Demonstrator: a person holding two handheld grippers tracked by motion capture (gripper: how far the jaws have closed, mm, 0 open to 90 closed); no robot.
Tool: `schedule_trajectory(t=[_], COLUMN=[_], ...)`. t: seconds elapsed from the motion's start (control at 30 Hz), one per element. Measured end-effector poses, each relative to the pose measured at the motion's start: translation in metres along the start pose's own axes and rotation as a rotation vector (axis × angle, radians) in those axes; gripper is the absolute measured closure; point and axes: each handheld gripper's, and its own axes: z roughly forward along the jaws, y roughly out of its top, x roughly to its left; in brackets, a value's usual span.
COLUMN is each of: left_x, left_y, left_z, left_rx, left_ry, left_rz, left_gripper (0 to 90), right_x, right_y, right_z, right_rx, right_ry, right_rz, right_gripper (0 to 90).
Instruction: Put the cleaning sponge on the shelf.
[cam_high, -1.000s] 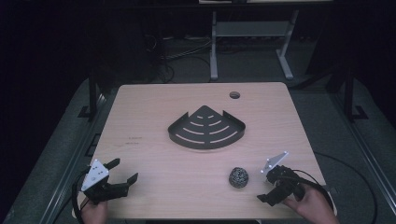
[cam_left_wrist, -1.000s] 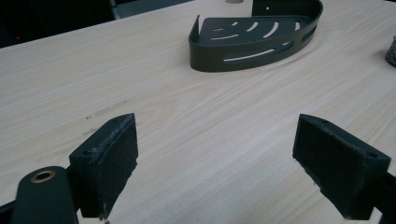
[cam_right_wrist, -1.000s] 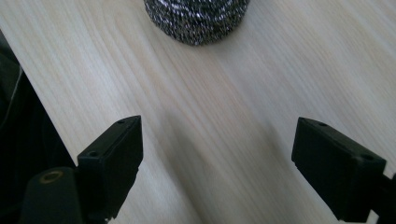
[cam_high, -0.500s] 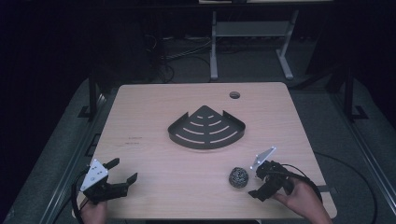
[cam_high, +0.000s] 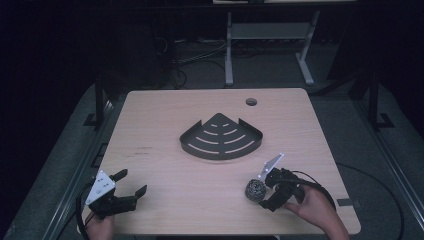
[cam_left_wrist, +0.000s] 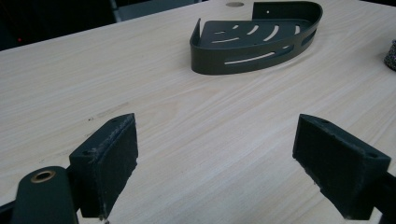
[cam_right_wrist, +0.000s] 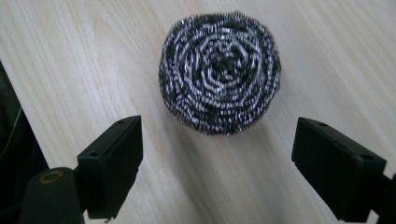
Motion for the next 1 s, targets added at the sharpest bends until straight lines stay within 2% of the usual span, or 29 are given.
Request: schedule_trajectory(t=[0.7,1.0], left_x=[0.001,0.001], left_y=[0.000,0.001], left_z=[-0.001,-0.003], left_rx=[-0.010,-0.015], left_ry=[-0.001,-0.001], left_rz=[0.000,-0.007], left_gripper=[13.5,13.5], right_x=[-0.001,-0.003], right_y=[0.026,0.033], right_z=[0.010,0.018], right_rx=[0.032,0.062], right_ry=[0.021,0.025], right_rz=[-0.030,-0.034], right_gripper=[16.0,16.7])
